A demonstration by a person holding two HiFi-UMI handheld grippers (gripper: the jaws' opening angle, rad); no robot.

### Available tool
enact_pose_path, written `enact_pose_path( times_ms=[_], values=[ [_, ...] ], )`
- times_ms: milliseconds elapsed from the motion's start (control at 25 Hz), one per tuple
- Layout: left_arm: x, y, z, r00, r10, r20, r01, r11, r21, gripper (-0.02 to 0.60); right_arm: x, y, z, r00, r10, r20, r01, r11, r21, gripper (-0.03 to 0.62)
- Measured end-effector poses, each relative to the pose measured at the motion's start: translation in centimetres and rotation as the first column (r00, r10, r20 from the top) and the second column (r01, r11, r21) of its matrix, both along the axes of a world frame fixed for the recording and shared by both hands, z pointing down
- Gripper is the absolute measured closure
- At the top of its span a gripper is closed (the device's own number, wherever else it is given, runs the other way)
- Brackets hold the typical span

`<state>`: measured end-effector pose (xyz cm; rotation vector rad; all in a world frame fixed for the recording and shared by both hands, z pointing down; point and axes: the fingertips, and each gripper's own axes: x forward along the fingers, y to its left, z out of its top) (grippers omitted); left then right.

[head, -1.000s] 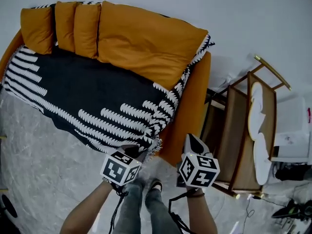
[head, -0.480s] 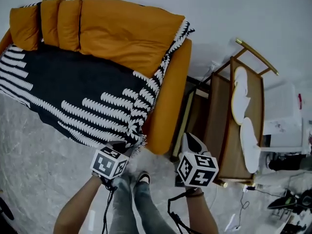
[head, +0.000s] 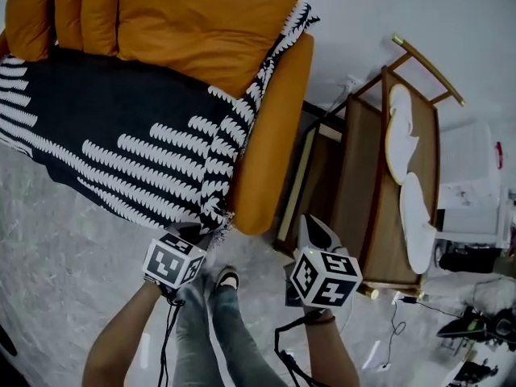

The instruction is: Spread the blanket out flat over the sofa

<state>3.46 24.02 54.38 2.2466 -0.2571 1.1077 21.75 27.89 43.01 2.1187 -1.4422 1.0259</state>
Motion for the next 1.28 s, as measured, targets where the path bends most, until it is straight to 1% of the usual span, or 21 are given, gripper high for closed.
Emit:
enact_pose_path(
  times_ms=[120,240,480,800,1000,1120,1280],
  values=[
    [0.2,0.6,1.4,1.000,0.009,0.009,-0.009,1.000,0.006,0.545,0.1,0.3,0.9,1.000,0.013,0.021,-0.013,1.000,0.007,0.589],
    [0.6,1.5,3.0,1.000,0.006,0.010,-0.006,1.000,0.004,0.545,0.6,0.5,1.5,1.000,0.017,0.017,-0.018,1.000,0.009,0.589],
    [0.6,2.0,6.4,0.999,-0.048,-0.022,0.047,0.998,-0.043,0.545,0.9,0.4,3.4,1.000,0.014,0.007,-0.014,1.000,0.005,0.589],
    [0.4,2.2,9.9,0.999,-0.038,-0.036,0.036,0.997,-0.070,0.543,0.0,-0.4,5.8,1.000,0.012,0.010,-0.012,1.000,-0.012,0.589],
    [0.3,2.6,10.4,0.999,-0.032,-0.013,0.031,0.994,-0.106,0.541,-0.1,-1.0,5.2,1.000,0.011,0.019,-0.009,0.998,-0.068,0.589],
    [0.4,2.4,10.9,0.998,-0.054,-0.012,0.052,0.992,-0.118,0.538,0.4,-1.3,4.9,1.000,0.000,0.014,0.001,0.998,-0.069,0.589],
    [0.2,2.2,12.6,0.996,-0.085,-0.025,0.080,0.985,-0.154,0.537,0.7,-1.5,5.7,1.000,-0.003,0.006,0.003,0.997,-0.073,0.589]
  ],
)
